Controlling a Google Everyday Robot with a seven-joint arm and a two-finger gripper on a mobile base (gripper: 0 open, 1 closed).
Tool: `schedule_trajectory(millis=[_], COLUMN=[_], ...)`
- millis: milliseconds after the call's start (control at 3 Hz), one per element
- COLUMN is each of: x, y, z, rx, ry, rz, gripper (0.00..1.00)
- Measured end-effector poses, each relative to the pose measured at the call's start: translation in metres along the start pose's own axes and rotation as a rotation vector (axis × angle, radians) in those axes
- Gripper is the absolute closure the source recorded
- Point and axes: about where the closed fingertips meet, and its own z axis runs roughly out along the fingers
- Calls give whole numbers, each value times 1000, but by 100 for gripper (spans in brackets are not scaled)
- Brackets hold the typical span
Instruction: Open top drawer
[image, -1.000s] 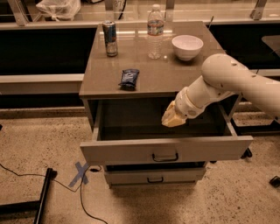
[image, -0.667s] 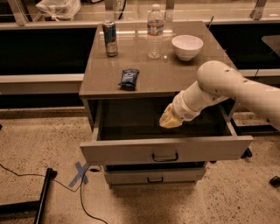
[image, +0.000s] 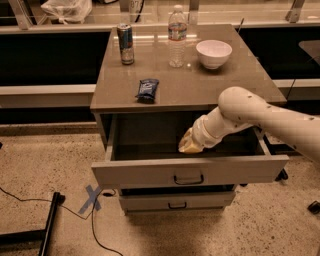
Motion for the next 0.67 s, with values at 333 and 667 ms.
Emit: schedule_trajectory(millis=[333, 667], x=[3, -2], y=[10, 24], z=[16, 22], rx=[-8, -43], ry=[-18, -32], rz=[-22, -60], gripper=[100, 100])
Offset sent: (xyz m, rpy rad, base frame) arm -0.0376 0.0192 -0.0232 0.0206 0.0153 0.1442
